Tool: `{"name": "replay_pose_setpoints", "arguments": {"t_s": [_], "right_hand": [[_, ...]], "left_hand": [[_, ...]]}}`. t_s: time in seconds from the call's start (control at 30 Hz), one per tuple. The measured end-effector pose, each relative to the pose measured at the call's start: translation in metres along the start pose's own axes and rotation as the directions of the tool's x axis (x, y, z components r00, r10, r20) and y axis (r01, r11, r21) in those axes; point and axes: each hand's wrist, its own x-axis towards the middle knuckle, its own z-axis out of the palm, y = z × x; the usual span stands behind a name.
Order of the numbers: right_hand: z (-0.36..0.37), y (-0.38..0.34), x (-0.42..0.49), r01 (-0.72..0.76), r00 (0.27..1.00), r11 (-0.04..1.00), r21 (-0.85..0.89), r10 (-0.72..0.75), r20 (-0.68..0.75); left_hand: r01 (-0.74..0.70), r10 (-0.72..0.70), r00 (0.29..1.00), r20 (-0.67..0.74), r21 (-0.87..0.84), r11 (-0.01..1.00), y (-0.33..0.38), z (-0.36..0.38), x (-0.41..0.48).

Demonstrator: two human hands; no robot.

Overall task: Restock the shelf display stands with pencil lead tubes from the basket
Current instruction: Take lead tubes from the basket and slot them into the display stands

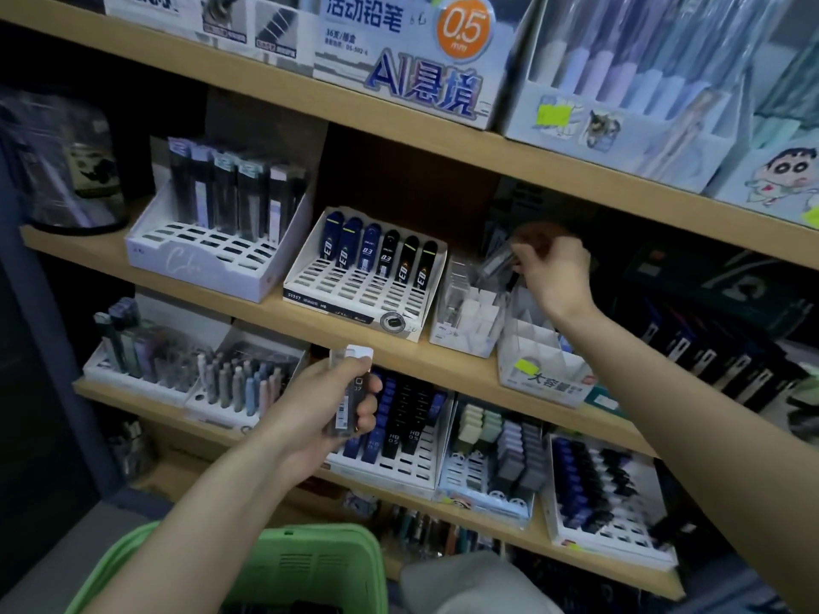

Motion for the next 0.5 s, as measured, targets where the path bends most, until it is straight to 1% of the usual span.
{"name": "replay_pose_setpoints", "arguments": {"t_s": [0.07,0.23,0.4,0.5], "right_hand": [[0.006,0.0,0.006,0.042,0.998,0.997,-0.07,-0.039,0.047],[0.02,0.005,0.017,0.073,0.968,0.978,-0.194,-0.023,0.249],[0.026,0.01,0.022,0.044,0.949,0.974,-0.224,0.03,0.314],[0.027,0.011,0.019,0.042,0.94,0.983,-0.18,0.022,0.34]], "left_hand": [[0.004,-0.004,1.0,-0.006,0.03,1.0,0.0,0.002,-0.001],[0.002,-0.001,1.0,-0.017,0.053,0.999,0.004,0.007,-0.004],[0.001,0.001,0.999,-0.035,0.049,0.999,0.006,0.014,-0.004],[0.003,-0.002,1.0,-0.019,0.052,0.999,0.005,0.017,-0.003]]}}
